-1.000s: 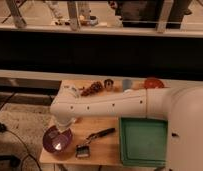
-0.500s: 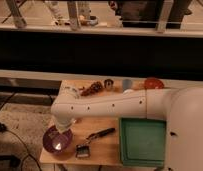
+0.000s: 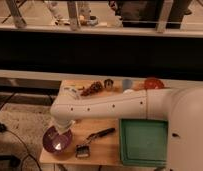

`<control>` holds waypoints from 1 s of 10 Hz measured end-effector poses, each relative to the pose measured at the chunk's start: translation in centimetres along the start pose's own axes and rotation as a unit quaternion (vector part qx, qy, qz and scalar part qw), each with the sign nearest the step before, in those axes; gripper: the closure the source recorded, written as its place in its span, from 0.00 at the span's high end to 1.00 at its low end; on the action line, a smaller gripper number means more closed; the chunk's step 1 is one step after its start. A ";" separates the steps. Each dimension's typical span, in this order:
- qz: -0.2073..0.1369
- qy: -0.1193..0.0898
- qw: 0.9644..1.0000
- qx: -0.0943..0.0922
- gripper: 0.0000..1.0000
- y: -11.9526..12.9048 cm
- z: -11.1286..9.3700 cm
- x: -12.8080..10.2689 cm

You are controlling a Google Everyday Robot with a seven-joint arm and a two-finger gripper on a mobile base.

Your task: Place fork in purple bowl

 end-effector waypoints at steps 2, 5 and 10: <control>-0.004 -0.004 1.000 0.001 0.80 -0.1 0.0 -0.3; 0.001 -0.013 1.000 0.002 0.80 -0.4 0.1 -0.6; 0.023 -0.016 1.000 0.009 0.80 -0.4 -0.3 0.5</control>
